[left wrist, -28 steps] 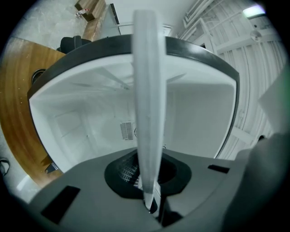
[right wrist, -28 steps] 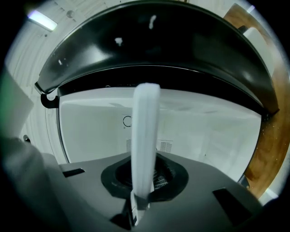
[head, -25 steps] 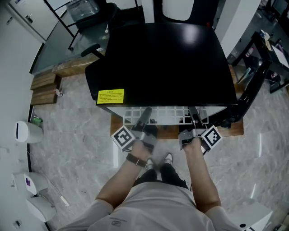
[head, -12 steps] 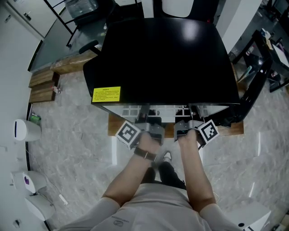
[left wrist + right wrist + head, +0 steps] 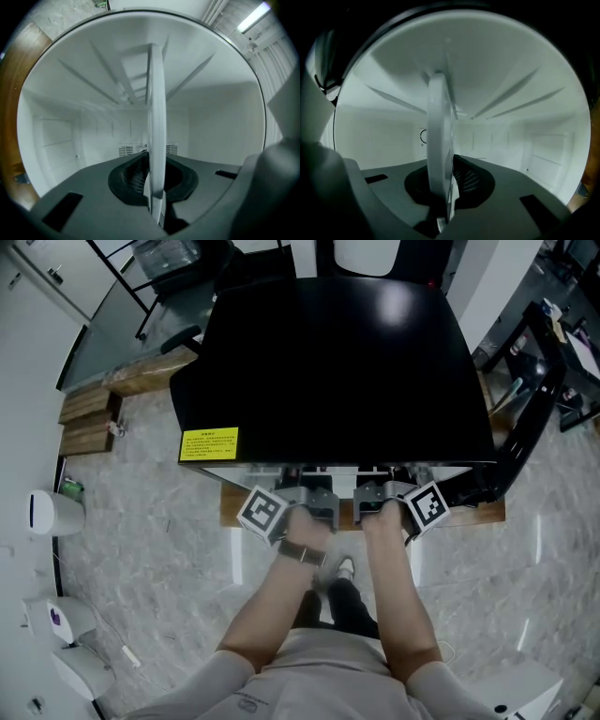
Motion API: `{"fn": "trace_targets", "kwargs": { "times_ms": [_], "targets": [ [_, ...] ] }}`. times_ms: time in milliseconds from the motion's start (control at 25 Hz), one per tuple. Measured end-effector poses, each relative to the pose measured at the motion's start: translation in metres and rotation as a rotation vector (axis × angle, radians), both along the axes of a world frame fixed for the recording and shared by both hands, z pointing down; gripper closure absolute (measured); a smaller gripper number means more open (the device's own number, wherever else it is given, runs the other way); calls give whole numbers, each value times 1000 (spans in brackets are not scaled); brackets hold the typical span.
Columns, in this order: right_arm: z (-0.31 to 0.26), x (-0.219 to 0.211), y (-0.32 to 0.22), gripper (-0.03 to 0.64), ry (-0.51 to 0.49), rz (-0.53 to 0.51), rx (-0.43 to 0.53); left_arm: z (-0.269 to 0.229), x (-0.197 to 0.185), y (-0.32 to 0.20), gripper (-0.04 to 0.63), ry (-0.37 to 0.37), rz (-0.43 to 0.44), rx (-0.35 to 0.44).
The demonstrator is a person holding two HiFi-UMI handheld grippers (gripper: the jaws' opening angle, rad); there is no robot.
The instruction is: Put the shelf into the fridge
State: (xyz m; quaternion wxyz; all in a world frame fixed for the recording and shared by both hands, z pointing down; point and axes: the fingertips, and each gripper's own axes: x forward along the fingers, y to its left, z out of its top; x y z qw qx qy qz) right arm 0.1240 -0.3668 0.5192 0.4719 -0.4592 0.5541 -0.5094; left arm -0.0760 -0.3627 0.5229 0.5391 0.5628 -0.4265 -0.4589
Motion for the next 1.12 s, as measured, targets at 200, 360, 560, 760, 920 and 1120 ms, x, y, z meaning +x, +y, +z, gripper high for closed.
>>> {"fn": "trace_targets", "kwargs": {
  "times_ms": [200,360,560,760,920,1120],
  "targets": [
    [0,0,-8,568,-8,6,10,1,0,-9,568,4,-13,18],
    [1,0,-14,568,-11,9,10,-8,3,-15,568,29,-20,36],
    [1,1,-16,568,-11,11,16,-7,3,-17,568,24,-25,32],
    [1,1,-16,566,18,-4,28,-7,3,-18,567,12,-18,51],
    [-1,-1,-13,566,25,-14,38,-8,4,-16,566,6,-2,63],
    [1,-1,0,566,31,-22,32,-8,8,-5,566,7,17,62]
  ]
}}
